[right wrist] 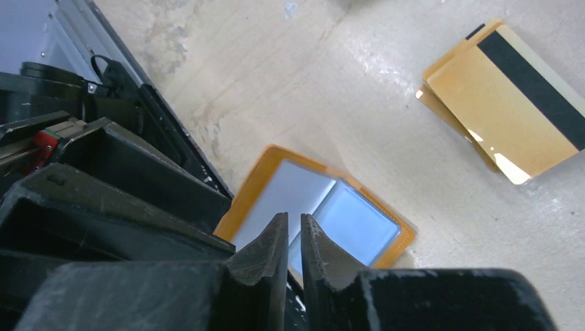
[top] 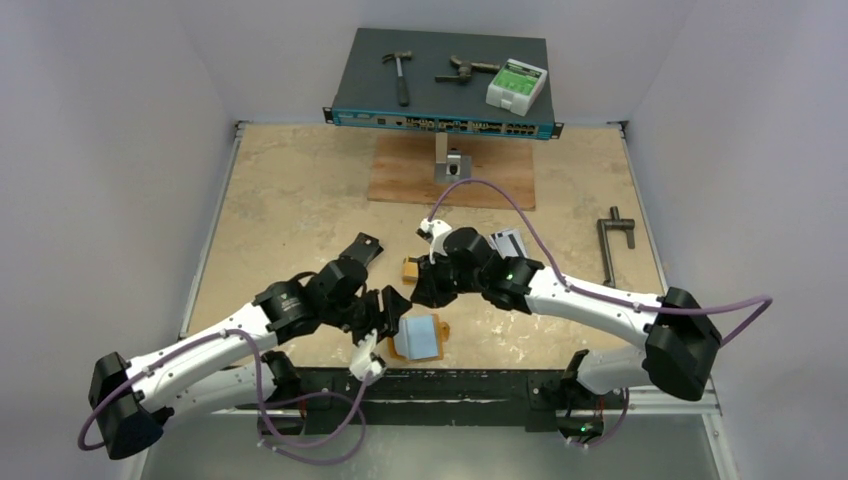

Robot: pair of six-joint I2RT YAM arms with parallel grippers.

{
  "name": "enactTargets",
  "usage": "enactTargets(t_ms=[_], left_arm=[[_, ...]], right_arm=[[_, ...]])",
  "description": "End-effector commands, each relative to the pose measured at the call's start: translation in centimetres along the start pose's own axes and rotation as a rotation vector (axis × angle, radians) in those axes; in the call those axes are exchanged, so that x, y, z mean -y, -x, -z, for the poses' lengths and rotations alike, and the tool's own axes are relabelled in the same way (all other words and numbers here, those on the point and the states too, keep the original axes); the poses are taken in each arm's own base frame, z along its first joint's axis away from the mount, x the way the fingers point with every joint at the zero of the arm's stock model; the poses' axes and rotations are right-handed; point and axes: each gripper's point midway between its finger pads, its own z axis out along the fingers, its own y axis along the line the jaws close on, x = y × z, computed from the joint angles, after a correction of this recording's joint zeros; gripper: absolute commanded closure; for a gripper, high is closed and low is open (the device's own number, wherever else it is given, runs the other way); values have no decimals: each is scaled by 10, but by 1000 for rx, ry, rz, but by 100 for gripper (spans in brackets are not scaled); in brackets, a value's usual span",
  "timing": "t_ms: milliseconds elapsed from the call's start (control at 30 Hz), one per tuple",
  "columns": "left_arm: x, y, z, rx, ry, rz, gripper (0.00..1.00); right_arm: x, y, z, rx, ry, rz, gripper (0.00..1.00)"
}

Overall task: Put the credit cards into the card holder
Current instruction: Open the card holder at the center of the board, then pick up the credit card from the center of the board.

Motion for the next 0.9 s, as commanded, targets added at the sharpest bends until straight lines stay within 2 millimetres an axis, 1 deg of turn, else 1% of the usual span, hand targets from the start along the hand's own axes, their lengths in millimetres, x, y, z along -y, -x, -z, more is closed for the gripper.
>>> enactTargets(t_ms=[0,67,100,133,167,233,300,333,367,400,433,467,567,600,700,767,800,867], left_arm=[[-13,-3,23,-60,73,286,46],[-24,-11,32,-101,120,398,46],[-29,-17,37,-116,154,470,46],[-34,-25,42,-130,194,539,46],[-37,-34,48,-145,228,610,46],[-42,-59,62,-195,317,749,47],[-40,-90,77,-254,393,864,48],[-38,-103,84,-273,419,915,48],[-34,-116,91,-290,448,978,48],[-32,-128,96,-300,475,1037,48],[-27,-145,106,-324,512,1115,49],[-24,-158,113,-327,544,1185,49],[-15,-184,122,-314,596,1332,49],[-10,-191,121,-314,611,1372,48],[2,-196,114,-299,567,1464,45],[7,-203,110,-292,530,1579,44],[14,-207,102,-280,489,1664,44],[17,-212,95,-235,427,1781,44]], right_arm=[[-9,30,9,58,-22,37,83],[-8,45,10,97,-49,47,71],[-8,55,10,119,-56,59,59],[-6,62,7,127,-68,67,51],[-1,68,2,131,-83,68,46],[7,81,-9,143,-88,56,39],[16,97,-21,171,-84,31,31],[21,104,-29,177,-84,15,29],[25,114,-33,194,-84,4,29],[29,119,-40,195,-85,-5,28],[31,127,-46,204,-81,-9,29],[35,132,-55,208,-81,-10,29],[45,143,-77,203,-69,-32,30],[50,147,-83,206,-64,-45,30],[55,155,-95,231,-35,-71,31],[57,160,-100,245,-37,-76,31],[58,161,-103,251,-35,-79,32],[58,164,-106,262,-29,-82,33]])
